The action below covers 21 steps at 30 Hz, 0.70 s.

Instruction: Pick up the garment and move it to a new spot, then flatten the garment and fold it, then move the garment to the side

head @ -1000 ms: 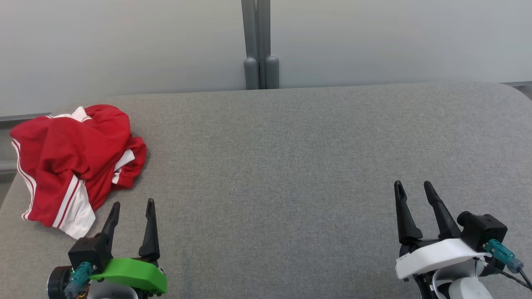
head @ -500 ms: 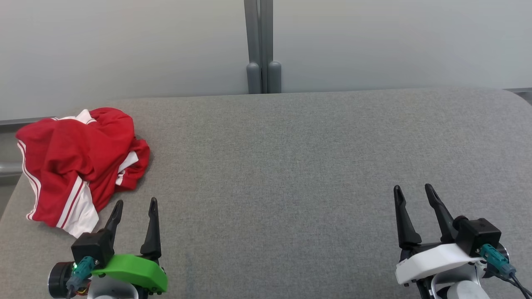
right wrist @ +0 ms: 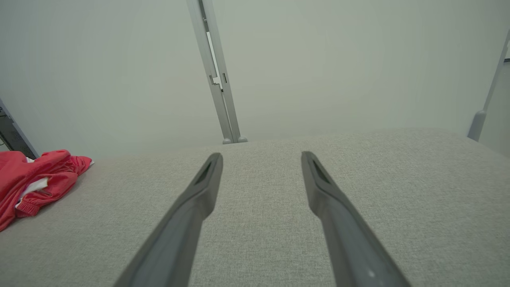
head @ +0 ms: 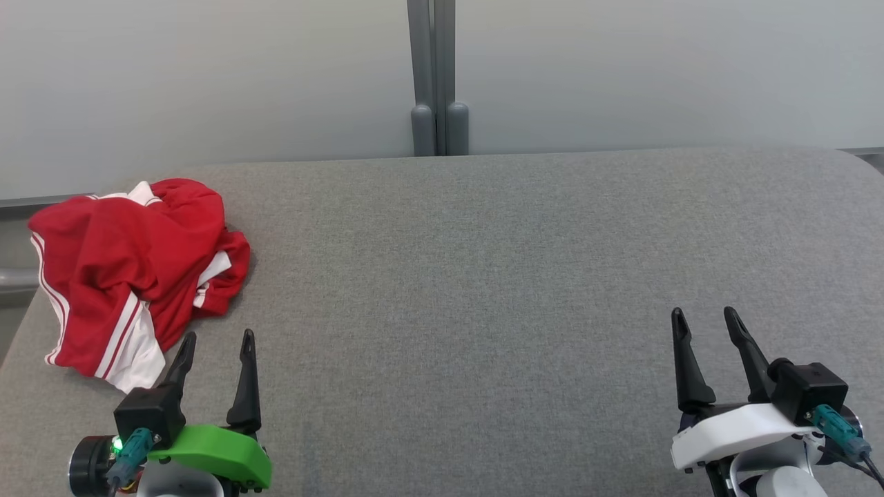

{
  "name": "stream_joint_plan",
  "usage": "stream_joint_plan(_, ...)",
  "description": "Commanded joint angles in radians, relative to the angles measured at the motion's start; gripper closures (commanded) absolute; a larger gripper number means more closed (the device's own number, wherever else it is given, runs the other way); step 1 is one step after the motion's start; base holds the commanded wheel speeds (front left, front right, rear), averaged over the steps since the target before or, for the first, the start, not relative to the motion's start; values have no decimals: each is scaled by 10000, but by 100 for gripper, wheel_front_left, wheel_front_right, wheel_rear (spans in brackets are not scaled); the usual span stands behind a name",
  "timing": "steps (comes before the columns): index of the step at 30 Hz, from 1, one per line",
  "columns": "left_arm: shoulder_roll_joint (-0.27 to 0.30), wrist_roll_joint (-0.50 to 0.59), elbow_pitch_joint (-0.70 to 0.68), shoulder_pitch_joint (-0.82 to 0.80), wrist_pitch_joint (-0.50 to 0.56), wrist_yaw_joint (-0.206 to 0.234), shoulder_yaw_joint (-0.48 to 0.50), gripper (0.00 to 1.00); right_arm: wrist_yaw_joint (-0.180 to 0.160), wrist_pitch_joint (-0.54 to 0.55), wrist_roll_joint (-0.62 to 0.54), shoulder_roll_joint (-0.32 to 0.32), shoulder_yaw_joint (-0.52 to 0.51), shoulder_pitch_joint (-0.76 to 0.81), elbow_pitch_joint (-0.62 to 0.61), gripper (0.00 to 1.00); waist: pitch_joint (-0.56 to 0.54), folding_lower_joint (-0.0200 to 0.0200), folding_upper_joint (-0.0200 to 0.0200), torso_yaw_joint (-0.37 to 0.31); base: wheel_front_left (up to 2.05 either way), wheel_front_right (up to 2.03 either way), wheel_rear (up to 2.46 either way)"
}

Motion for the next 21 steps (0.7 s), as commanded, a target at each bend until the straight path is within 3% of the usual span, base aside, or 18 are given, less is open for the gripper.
stream_joint_plan(1, 54, -18, -102, 163, 38, 78, 25, 0, 1, 43, 105, -38, -59, 86, -13, 0, -2, 0, 0, 1, 0, 0, 0)
stream_joint_plan(21, 206, -215, -6, 183, 29, 277, -55, 0, 1, 150, 249, -37, -100, 103, 87, 0, 18, 0, 0, 27, 0, 0, 0)
